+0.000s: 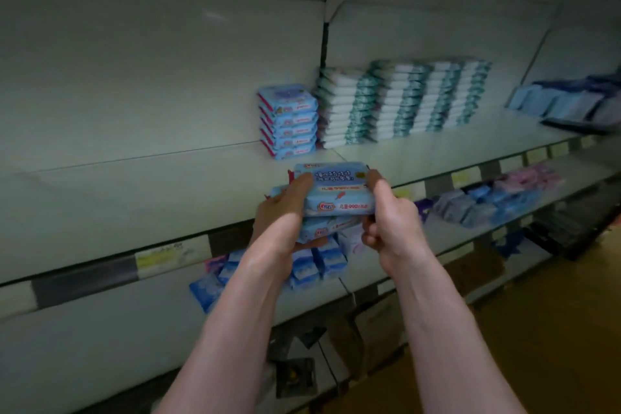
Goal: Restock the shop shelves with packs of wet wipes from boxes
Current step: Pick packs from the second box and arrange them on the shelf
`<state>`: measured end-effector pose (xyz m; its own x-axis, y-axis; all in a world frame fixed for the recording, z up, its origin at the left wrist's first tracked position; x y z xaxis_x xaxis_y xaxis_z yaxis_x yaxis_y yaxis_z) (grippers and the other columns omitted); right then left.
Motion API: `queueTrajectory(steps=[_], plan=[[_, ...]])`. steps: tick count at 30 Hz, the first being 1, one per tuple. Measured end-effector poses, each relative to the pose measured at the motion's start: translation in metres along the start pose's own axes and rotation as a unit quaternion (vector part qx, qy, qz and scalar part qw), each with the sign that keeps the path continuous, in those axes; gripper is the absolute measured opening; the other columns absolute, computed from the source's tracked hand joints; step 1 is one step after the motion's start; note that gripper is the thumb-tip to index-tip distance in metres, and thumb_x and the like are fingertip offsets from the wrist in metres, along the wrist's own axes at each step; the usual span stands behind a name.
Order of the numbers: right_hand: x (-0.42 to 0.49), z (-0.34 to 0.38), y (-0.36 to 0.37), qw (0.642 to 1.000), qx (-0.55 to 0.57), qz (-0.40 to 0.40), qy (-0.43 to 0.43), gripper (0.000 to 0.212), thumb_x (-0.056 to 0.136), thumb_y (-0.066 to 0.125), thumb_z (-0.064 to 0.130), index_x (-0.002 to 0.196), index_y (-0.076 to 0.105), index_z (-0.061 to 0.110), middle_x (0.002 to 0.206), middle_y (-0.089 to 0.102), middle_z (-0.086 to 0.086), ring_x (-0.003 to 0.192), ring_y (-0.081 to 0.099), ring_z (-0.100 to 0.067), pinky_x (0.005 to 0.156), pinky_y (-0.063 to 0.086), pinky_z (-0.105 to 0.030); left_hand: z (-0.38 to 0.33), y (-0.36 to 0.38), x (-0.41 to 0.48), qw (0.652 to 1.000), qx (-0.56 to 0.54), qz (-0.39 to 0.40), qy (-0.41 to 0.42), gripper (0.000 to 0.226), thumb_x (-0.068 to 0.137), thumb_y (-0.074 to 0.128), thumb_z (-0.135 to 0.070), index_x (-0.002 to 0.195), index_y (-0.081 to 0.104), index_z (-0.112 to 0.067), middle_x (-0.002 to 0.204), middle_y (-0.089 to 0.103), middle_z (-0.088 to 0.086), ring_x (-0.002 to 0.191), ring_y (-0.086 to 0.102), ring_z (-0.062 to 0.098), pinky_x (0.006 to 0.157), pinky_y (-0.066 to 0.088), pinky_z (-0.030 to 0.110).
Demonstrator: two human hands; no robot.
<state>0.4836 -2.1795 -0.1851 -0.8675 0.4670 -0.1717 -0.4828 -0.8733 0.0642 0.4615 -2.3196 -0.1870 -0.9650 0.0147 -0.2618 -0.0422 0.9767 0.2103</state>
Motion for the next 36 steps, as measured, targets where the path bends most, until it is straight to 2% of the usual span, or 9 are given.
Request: queueTrajectory(steps=[4, 7, 10, 13, 21, 24, 28, 31, 36], plan=[[0.025, 0.010, 0.014, 0.998, 0.032, 0.047, 0.009, 0.031, 0.093, 0.055, 0.038, 0.073, 0.058, 0.014, 0.040, 0.036, 0.007, 0.034, 0.030, -0.008, 0.040, 0.026, -0.021, -0.011, -0.001, 0.012, 0.999, -0.023, -0.030, 0.007, 0.030, 0.085, 0.065, -0.042, 0.093, 0.066, -0.013, 0.084, 0.073, 0.008, 0.066, 0.070, 0.020, 0.051, 0.057, 0.031], [0.039, 0.023, 0.031, 0.994, 0.039, 0.099, -0.004, 0.035, 0.093, 0.057, 0.039, 0.067, 0.057, 0.015, 0.037, 0.039, 0.006, 0.034, 0.032, -0.008, 0.040, 0.029, -0.021, -0.021, -0.006, 0.024, 0.998, -0.016, -0.051, 0.040, 0.030, 0.088, 0.061, -0.043, 0.092, 0.069, -0.014, 0.082, 0.074, 0.006, 0.063, 0.070, 0.017, 0.055, 0.058, 0.031], [0.057, 0.035, 0.046, 0.992, 0.009, 0.123, -0.008, 0.037, 0.091, 0.059, 0.038, 0.066, 0.056, 0.012, 0.043, 0.045, 0.001, 0.035, 0.034, -0.010, 0.042, 0.032, -0.022, -0.038, -0.015, 0.041, 0.992, 0.012, -0.098, 0.076, 0.028, 0.092, 0.057, -0.041, 0.080, 0.066, -0.018, 0.074, 0.070, 0.003, 0.056, 0.067, 0.013, 0.058, 0.057, 0.028], [0.075, 0.044, 0.065, 0.986, -0.008, 0.164, -0.032, 0.035, 0.093, 0.059, 0.036, 0.069, 0.060, 0.010, 0.052, 0.052, -0.002, 0.037, 0.037, -0.008, 0.040, 0.034, -0.020, -0.056, -0.023, 0.059, 0.988, 0.042, -0.121, 0.090, 0.030, 0.094, 0.053, -0.041, 0.077, 0.061, -0.018, 0.069, 0.066, 0.002, 0.047, 0.064, 0.011, 0.045, 0.055, 0.027], [0.135, 0.066, 0.108, 0.977, -0.078, 0.186, -0.067, 0.028, 0.096, 0.055, 0.025, 0.075, 0.060, 0.008, 0.066, 0.060, -0.010, 0.037, 0.052, -0.002, 0.040, 0.040, -0.017, -0.096, -0.043, 0.120, 0.975, 0.152, -0.127, 0.105, 0.023, 0.098, 0.046, -0.022, 0.082, 0.061, -0.017, 0.078, 0.065, 0.004, 0.058, 0.064, 0.015, 0.046, 0.055, 0.027], [0.153, 0.076, 0.119, 0.971, -0.120, 0.183, -0.092, 0.030, 0.097, 0.055, 0.019, 0.069, 0.058, 0.007, 0.063, 0.058, -0.008, 0.039, 0.054, -0.004, 0.040, 0.041, -0.016, -0.118, -0.044, 0.139, 0.952, 0.234, -0.133, 0.143, 0.020, 0.098, 0.047, -0.022, 0.088, 0.062, -0.013, 0.078, 0.062, 0.003, 0.062, 0.061, 0.016, 0.042, 0.052, 0.024], [0.182, 0.095, 0.133, 0.955, -0.194, 0.161, -0.158, 0.024, 0.089, 0.063, 0.010, 0.069, 0.061, -0.003, 0.063, 0.047, -0.011, 0.058, 0.042, -0.021, 0.052, 0.031, -0.027, -0.145, -0.042, 0.163, 0.907, 0.346, -0.163, 0.179, 0.021, 0.097, 0.049, -0.024, 0.090, 0.064, -0.010, 0.089, 0.066, 0.016, 0.075, 0.068, 0.033, 0.059, 0.059, 0.040], [0.203, 0.109, 0.144, 0.935, -0.251, 0.153, -0.201, 0.049, 0.089, 0.063, 0.011, 0.049, 0.035, 0.012, 0.045, 0.035, -0.004, 0.047, 0.032, -0.019, 0.053, 0.027, -0.028, -0.158, -0.037, 0.181, 0.877, 0.398, -0.189, 0.194, 0.028, 0.095, 0.053, -0.029, 0.094, 0.066, -0.004, 0.090, 0.067, 0.014, 0.080, 0.069, 0.033, 0.065, 0.059, 0.044], [0.239, 0.125, 0.152, 0.914, -0.295, 0.131, -0.248, 0.047, 0.089, 0.057, 0.009, 0.052, 0.029, 0.014, 0.052, 0.032, -0.006, 0.049, 0.031, -0.016, 0.058, 0.029, -0.029, -0.172, -0.024, 0.204, 0.810, 0.509, -0.224, 0.184, 0.039, 0.088, 0.058, -0.039, 0.105, 0.069, -0.005, 0.101, 0.069, 0.015, 0.091, 0.068, 0.032, 0.078, 0.057, 0.039]])
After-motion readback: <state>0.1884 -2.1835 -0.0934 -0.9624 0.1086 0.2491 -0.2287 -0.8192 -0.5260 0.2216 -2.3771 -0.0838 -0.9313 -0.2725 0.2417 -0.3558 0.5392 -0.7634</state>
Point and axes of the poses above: each hand's wrist, its own x-axis towards the middle knuckle, its own y-axis out of the palm, z = x × y, the point moved 3 cm from there along x, towards the middle knuckle
